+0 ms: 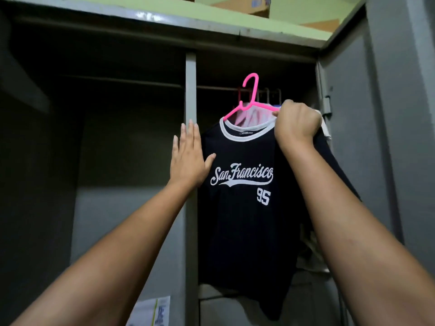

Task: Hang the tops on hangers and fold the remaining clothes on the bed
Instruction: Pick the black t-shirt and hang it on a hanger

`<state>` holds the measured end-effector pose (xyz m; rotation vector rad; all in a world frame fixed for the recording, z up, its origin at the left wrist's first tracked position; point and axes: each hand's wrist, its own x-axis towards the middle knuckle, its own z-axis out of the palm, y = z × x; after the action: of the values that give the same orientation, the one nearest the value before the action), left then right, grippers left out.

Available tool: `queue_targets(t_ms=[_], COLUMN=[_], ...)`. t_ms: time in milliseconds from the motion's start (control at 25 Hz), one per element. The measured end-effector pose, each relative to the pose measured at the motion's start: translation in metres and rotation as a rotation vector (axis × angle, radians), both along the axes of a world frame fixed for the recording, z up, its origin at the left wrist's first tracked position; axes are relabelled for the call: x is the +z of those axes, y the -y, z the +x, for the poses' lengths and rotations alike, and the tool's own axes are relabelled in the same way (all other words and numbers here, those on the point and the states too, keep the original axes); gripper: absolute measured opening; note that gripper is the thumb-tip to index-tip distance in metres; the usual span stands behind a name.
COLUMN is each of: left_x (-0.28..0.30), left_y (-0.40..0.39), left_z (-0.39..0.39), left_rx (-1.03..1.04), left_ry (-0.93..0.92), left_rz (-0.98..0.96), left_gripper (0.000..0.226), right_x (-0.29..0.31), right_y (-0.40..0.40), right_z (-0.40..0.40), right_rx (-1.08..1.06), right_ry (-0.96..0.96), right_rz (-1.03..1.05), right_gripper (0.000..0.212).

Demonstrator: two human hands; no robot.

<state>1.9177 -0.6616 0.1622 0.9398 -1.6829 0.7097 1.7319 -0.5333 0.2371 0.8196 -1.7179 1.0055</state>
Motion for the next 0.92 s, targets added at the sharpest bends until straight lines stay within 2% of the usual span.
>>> queue_targets(t_ms=[200, 360, 680, 800, 920], left_x=[0.034, 0.031, 0.032, 0.031, 0.03], left_y=[0.045, 0.069, 0.076, 0.075, 0.072], left_z=[-0.027, -0.034, -0.034, -0.034, -0.033], left_rx=[0.13, 0.246, 0.247, 0.241, 0.212], left_ry=[-0.028, -0.071, -0.076, -0.065, -0.058], left_rz=[-0.032, -0.211, -0.259, -0.234, -0.193], left_gripper=[0.087, 0.089, 0.09, 0.09, 0.09], right_x=[0.07, 0.103, 0.104, 0.1, 0.083], right_y=[0.08, 0.134, 0.192, 0.181, 0.154], right_z=[0.012, 0.012, 0.016, 0.02, 0.021], right_rx=[-0.027, -0.063, -0.102, -0.025, 0.275], right_ry=[-0.068, -0.126, -0.192, -0.173, 0.026], right_rz=[0.042, 0.091, 0.148, 0.12, -0.01], right_gripper=[0.033, 0.031, 0.029, 0.028, 0.047])
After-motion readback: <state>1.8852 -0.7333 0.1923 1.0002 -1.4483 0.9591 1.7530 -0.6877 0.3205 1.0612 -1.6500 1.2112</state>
